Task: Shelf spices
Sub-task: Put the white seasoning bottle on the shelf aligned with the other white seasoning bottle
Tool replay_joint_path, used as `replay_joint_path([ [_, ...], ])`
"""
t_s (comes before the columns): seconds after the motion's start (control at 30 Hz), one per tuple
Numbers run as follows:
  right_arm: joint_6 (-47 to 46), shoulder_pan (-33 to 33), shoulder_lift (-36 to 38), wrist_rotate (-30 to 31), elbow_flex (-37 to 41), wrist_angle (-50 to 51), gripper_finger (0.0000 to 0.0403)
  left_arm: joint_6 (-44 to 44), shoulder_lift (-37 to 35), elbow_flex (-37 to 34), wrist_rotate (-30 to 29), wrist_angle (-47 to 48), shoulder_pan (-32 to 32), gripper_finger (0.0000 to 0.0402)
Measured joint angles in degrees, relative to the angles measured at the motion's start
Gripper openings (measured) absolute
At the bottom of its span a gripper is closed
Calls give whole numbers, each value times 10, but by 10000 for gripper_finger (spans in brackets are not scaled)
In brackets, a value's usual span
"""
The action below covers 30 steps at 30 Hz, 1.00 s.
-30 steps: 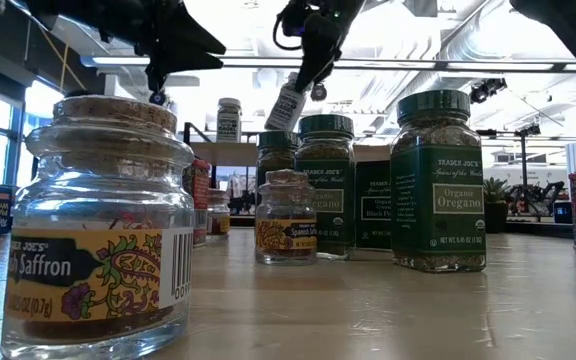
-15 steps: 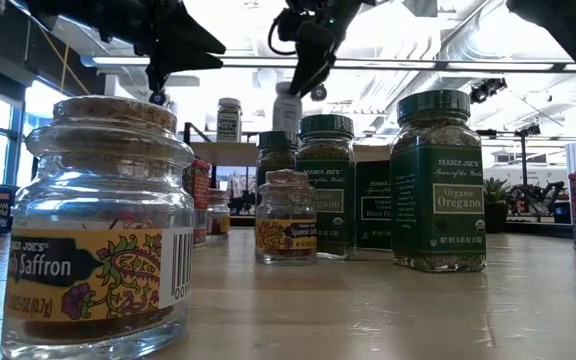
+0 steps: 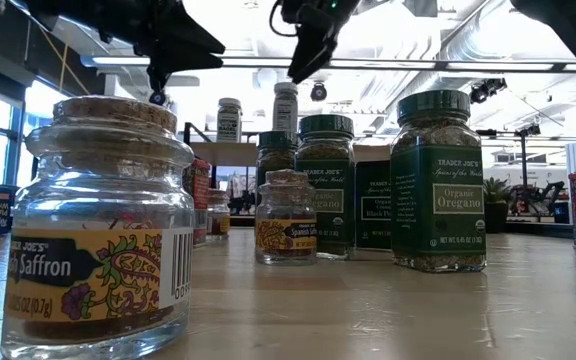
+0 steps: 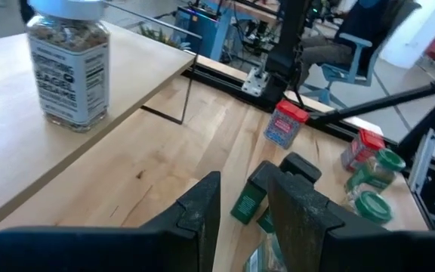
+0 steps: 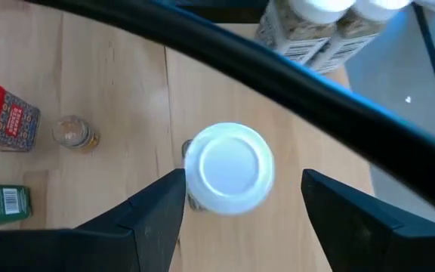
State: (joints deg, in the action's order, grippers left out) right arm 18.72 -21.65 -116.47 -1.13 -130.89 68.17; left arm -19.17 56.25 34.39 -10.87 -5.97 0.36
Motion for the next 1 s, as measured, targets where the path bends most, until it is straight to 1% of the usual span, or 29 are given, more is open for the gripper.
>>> replay_joint_path([
  [0.07, -11, 6, 9, 13, -4, 17, 259, 3, 0, 0, 4, 4, -2, 106],
  [0.13, -21, 16, 19, 14, -2, 32, 259, 4, 0, 0, 3, 14, -7, 106],
  [0.2, -21, 29, 35, 14, 17, 38, 259, 9, 0, 0, -1, 27, -17, 106],
  [0.3, -24, 49, 62, 33, 67, 31, 259, 15, 0, 0, -11, 48, -37, 106],
  [0.43, -59, 72, 123, 102, 182, -28, 259, 15, 0, 0, -61, 66, -64, 106],
  [0.5, -90, 83, 163, 130, 255, -84, 259, 20, 0, 0, -76, 65, -73, 106],
  [0.6, -144, 99, 220, 148, 373, -190, 259, 24, 0, 0, -79, 60, -77, 106],
  [0.73, -212, 123, 273, 153, 524, -362, 258, 28, 0, 0, -79, 58, -78, 106],
  [0.8, -240, 134, 284, 153, 587, -448, 258, 29, 0, 0, -82, 57, -78, 106],
  [0.87, -257, 142, 285, 137, 636, -518, 258, 29, 0, 0, -90, 57, -78, 106],
  [0.93, -249, 149, 280, 116, 674, -597, 258, 29, 0, 0, -92, 57, -77, 106],
  [1.0, -226, 156, 268, 115, 700, -678, 254, 29, 0, 0, -93, 57, -77, 106],
])
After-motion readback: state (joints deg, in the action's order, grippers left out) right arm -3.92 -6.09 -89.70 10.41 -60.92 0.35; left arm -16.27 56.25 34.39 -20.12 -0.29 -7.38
